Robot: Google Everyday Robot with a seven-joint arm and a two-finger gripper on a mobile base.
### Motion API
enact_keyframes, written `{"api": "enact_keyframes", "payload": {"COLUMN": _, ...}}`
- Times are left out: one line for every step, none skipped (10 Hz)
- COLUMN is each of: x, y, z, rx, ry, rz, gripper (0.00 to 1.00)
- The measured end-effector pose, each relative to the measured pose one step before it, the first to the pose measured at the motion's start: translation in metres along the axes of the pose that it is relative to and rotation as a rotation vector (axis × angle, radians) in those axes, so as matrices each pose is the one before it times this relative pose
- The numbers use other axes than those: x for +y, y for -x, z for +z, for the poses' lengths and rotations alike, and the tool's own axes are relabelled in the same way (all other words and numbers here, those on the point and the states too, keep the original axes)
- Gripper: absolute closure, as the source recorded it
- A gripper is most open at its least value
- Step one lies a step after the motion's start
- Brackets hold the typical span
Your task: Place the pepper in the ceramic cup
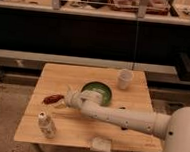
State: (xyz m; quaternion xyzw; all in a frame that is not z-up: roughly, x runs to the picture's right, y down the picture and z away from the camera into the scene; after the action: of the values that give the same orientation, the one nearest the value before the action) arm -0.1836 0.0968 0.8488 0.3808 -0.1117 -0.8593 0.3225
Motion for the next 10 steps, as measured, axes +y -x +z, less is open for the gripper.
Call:
{"api": "enact_keyframes", "payload": {"x": 0.00304, "y": -0.00072, "z": 0.00201, "rx": 0.00654, "ry": 0.00602, "rz": 0.01131, "gripper": 0.20}}
{"api": "enact_keyframes", "payload": {"x": 0.00347, "y": -0.00019, "z": 0.00273, "rx": 0.00481, "ry": 0.00785, "rz": 0.01009, "gripper": 0.20}}
{"api": "enact_keyframes", "payload": {"x": 0.00100, "y": 0.00064, "z": 0.00154, "rx": -0.00028, "ry": 0.00251, "rz": 0.00117, "gripper": 0.20}}
{"api": "enact_keyframes", "payload": {"x": -0.00179, "y": 0.00187, "z": 0.00333, "rx": -0.00250, "ry": -0.00321, "rz": -0.00059, "gripper": 0.20}}
{"api": "enact_keyframes", "payload": {"x": -0.00368, "y": 0.00243, "z": 0.00515, "rx": 0.00057, "ry": -0.00782, "rz": 0.00396, "gripper": 0.20}}
{"api": "enact_keyframes", "payload": {"x": -0.00090, "y": 0.00214, "z": 0.00233, "rx": 0.00497, "ry": -0.00268, "rz": 0.00746, "gripper": 0.20}}
{"api": "enact_keyframes", "payload": {"x": -0.00101, "y": 0.00273, "z": 0.00260, "rx": 0.01074, "ry": -0.00250, "rz": 0.01077, "gripper": 0.20}}
{"api": "enact_keyframes", "payload": {"x": -0.00102, "y": 0.00065, "z": 0.00268, "rx": 0.01895, "ry": -0.00215, "rz": 0.01039, "gripper": 0.20}}
{"api": "enact_keyframes", "payload": {"x": -0.00109, "y": 0.00168, "z": 0.00296, "rx": 0.01915, "ry": -0.00143, "rz": 0.01083, "gripper": 0.20}}
{"api": "enact_keyframes", "payload": {"x": -0.00079, "y": 0.00337, "z": 0.00217, "rx": 0.00714, "ry": -0.00058, "rz": 0.00482, "gripper": 0.20}}
